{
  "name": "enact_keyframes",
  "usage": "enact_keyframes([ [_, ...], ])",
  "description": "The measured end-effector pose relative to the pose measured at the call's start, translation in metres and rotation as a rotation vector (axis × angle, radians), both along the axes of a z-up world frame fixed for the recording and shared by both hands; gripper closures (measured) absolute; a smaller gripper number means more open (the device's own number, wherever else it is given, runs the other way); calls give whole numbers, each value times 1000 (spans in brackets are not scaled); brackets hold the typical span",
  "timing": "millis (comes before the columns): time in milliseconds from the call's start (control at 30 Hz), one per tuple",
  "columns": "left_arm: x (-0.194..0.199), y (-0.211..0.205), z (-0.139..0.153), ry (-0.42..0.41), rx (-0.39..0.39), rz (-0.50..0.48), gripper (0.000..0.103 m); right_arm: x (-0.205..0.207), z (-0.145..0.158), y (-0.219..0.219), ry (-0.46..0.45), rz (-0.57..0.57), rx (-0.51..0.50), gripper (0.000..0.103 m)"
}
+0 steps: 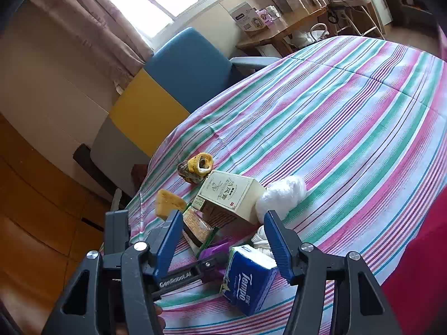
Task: Organize objects
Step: 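Grasp the second purple packet with the left gripper while the right gripper holds the tissue pack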
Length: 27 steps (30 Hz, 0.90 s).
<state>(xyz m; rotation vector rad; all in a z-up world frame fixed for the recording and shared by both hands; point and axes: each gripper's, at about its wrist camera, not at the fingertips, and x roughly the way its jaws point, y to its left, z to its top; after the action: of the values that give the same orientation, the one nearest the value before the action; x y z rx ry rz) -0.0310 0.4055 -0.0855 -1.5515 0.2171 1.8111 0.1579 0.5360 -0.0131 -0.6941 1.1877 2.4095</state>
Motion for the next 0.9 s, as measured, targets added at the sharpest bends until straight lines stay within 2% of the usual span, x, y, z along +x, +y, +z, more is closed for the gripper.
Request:
enact_keyframes([
  [67,7,-9,2,35,-2,-35,72,-4,-3,1,-14,28,-23,29],
  [133,17,-25,2,61,-4,-66,72,-9,-7,1,-50,49,-40,26],
  [200,23,-39,2,67,-6,-68,72,-18,-15,1,-101,92,-82,19],
  [433,37,-69,1,114,8,-80,72,-40,-37,-5,-296,168,-136,17],
  [600,40,-75,3,132,17,-85,72,-59,-46,-19,-400,259,-120,17],
  [700,38,-76,2,125,27,-81,72,-66,-43,-29,-397,305,-71,19],
  [800,36,-81,2,111,45,-75,72,-71,-35,-37,-328,356,-39,23],
  [900,34,-85,2,98,64,-62,72,-77,-31,-36,-281,313,-5,23],
])
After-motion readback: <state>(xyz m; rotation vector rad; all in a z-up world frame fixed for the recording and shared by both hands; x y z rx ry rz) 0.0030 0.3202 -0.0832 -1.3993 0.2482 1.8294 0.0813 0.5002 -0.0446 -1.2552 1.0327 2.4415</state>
